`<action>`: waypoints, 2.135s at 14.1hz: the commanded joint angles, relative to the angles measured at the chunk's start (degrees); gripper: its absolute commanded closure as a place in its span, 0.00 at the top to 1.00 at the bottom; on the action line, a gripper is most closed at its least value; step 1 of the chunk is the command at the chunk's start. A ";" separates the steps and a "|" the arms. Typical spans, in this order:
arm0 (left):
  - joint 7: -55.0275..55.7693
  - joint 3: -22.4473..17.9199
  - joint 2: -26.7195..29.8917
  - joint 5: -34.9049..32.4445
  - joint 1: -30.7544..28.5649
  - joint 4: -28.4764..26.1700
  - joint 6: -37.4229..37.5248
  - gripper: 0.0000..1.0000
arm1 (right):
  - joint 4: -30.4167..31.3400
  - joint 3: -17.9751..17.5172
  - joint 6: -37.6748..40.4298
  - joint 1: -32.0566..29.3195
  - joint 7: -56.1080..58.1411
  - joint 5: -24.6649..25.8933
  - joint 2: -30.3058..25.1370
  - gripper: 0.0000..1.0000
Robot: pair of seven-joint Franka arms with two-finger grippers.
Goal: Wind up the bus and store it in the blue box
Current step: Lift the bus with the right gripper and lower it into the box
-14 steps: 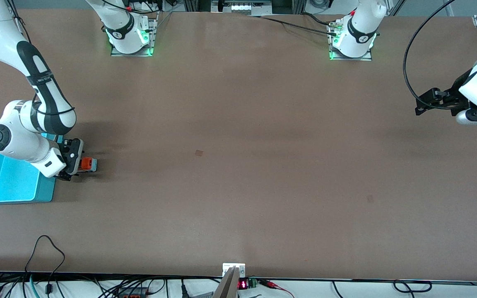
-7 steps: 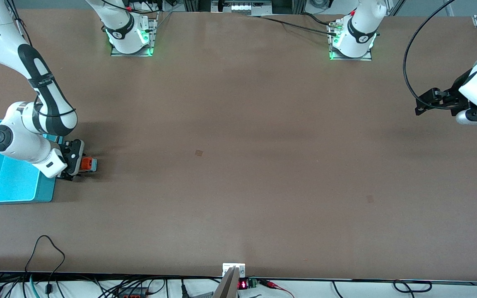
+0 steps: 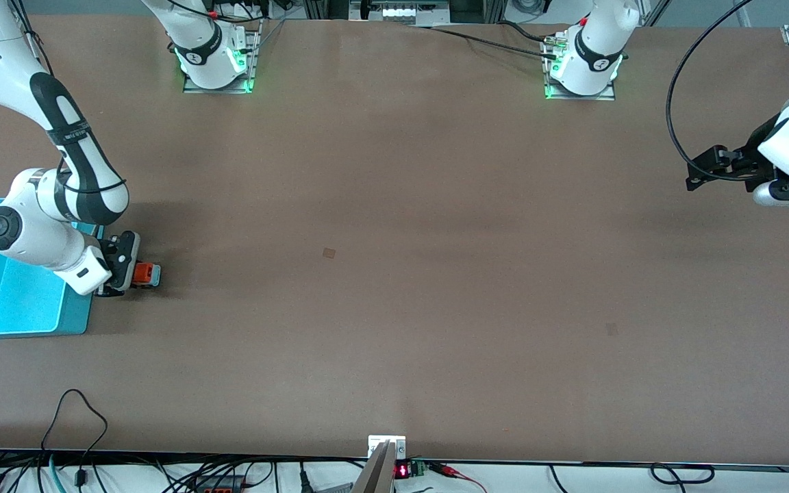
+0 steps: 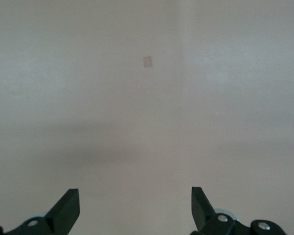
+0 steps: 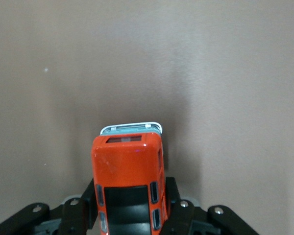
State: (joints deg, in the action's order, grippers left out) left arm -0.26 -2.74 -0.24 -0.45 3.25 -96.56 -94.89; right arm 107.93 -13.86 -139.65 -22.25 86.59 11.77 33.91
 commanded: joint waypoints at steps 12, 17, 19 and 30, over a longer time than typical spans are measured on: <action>-0.09 1.07 1.20 0.10 -0.70 -0.56 1.47 1.00 | -5.98 10.23 7.55 4.41 -39.47 -13.51 -12.46 0.00; -0.09 0.98 1.20 0.10 -0.79 -0.56 1.99 1.00 | -5.89 15.61 6.41 2.30 -49.48 -15.99 -9.40 0.00; 0.00 0.98 1.20 0.10 -0.79 -0.56 2.08 1.00 | -5.89 17.54 2.29 2.21 -51.25 -15.90 -6.06 0.00; 0.09 1.07 1.20 0.10 -0.79 -0.21 2.17 1.00 | -5.98 19.75 -3.26 0.02 -51.43 -18.45 1.77 0.22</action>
State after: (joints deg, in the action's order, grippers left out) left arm -0.26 -2.33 -0.03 -0.45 3.08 -96.55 -93.41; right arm 102.68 6.18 -141.84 -21.53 35.57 -5.57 34.73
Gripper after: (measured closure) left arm 0.000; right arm 0.441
